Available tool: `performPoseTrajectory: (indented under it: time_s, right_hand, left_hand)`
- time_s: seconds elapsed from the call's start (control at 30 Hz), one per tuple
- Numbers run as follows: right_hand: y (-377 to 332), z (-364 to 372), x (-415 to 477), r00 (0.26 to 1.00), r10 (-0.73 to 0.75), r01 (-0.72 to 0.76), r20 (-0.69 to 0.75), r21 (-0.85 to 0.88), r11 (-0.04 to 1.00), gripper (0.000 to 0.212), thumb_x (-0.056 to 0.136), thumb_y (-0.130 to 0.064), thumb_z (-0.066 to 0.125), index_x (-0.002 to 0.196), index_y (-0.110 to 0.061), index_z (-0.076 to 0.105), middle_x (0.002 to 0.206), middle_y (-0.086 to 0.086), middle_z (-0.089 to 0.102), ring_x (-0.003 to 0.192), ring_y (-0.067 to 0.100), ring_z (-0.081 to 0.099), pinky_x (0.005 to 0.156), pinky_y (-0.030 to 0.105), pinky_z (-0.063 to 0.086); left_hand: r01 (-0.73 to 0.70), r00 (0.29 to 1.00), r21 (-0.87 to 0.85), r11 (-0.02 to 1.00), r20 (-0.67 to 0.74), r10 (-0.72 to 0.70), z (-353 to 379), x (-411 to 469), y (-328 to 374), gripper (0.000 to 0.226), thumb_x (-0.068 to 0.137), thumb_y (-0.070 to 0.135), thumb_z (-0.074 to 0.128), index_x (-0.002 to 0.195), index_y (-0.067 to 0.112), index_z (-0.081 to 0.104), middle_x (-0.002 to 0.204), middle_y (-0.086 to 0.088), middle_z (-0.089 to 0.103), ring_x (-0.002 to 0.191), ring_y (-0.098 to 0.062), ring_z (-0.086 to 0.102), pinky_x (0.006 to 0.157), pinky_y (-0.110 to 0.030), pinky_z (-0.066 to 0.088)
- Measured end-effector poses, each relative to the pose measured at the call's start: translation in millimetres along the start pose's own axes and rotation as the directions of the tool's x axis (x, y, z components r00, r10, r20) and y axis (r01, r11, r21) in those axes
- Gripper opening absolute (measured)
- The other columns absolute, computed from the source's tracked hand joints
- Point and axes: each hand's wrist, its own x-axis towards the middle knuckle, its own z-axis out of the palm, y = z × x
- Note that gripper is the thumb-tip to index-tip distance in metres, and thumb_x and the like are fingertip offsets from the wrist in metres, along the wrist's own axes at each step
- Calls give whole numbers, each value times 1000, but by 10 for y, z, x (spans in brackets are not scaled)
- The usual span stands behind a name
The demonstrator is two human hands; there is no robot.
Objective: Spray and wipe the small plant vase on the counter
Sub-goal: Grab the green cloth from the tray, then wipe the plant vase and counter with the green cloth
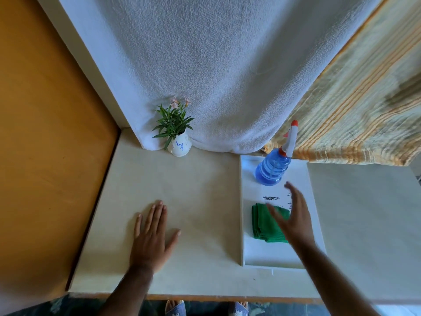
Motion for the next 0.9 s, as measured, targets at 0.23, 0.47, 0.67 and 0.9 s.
performPoseTrajectory:
  time_s: [0.23, 0.47, 0.67, 0.9]
  right_hand:
    - [495, 43, -509, 862, -293, 458, 414, -385, 801, 98, 87, -63, 67, 161, -12, 28, 168, 8, 26, 154, 24, 26, 120, 46, 32]
    - [495, 137, -440, 890, -317, 438, 328, -423, 793, 82, 73, 10, 82, 148, -5, 52, 155, 13, 47, 141, 33, 47, 108, 52, 47]
    - [112, 165, -420, 946, -258, 317, 198, -383, 867, 76, 72, 21, 74, 142, -5, 59, 146, 14, 59, 124, 37, 65, 89, 50, 57]
    - [-869, 711, 100, 718, -635, 685, 287, -127, 718, 56, 96, 1, 46, 150, -11, 50, 156, 2, 46, 147, 20, 37, 125, 23, 17]
  left_hand:
    - [-6, 1000, 18, 1000, -3, 6, -30, 0, 22, 90, 97, 68, 32, 164, 8, 21, 174, -11, 19, 160, -27, 20, 127, -62, 21]
    - [-16, 999, 6, 1000, -40, 16, -30, 6, 27, 88, 97, 66, 37, 162, 8, 27, 172, -12, 25, 158, -28, 25, 124, -63, 26]
    - [-21, 999, 1, 1000, -36, 21, -30, 6, 21, 88, 97, 65, 40, 162, 8, 28, 172, -12, 26, 158, -28, 26, 124, -63, 27]
    - [-13, 1000, -15, 1000, -18, 13, -19, -1, 17, 88, 98, 68, 35, 163, 10, 26, 173, -9, 23, 158, -27, 26, 125, -61, 23]
